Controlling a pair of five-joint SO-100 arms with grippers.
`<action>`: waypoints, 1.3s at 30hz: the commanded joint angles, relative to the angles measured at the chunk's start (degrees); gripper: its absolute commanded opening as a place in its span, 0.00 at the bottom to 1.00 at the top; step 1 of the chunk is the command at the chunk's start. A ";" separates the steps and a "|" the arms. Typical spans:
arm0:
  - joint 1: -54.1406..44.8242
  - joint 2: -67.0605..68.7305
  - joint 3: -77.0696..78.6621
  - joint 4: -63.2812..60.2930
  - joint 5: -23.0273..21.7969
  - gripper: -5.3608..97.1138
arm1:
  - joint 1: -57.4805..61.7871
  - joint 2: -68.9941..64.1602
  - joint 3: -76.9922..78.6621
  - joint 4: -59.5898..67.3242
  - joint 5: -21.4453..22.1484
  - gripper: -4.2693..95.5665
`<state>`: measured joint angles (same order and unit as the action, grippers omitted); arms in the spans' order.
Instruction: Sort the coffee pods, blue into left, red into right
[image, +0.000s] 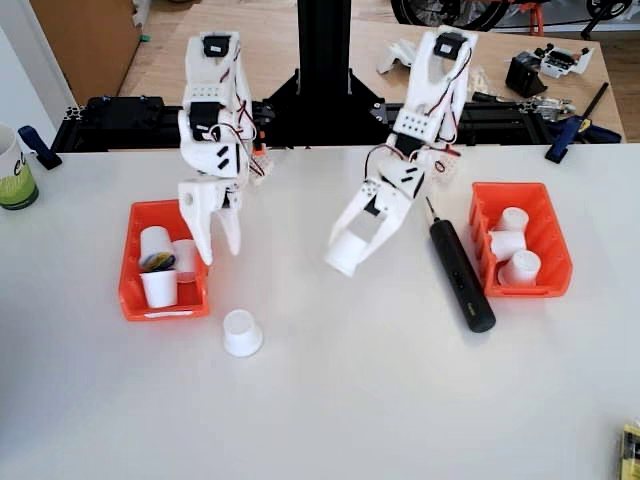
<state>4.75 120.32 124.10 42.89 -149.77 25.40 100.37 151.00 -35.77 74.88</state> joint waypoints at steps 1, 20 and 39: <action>0.09 0.18 -0.44 -2.72 -0.09 0.27 | -3.69 -1.67 -0.88 -5.01 2.11 0.13; -6.94 -2.90 0.88 -6.33 2.02 0.27 | -45.26 49.48 -12.39 76.64 46.67 0.10; -8.96 -3.16 -3.34 -1.05 5.10 0.32 | -36.83 60.12 -16.17 92.81 42.36 0.45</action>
<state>-3.69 115.49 123.57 40.43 -145.46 -20.57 160.14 143.17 51.50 123.22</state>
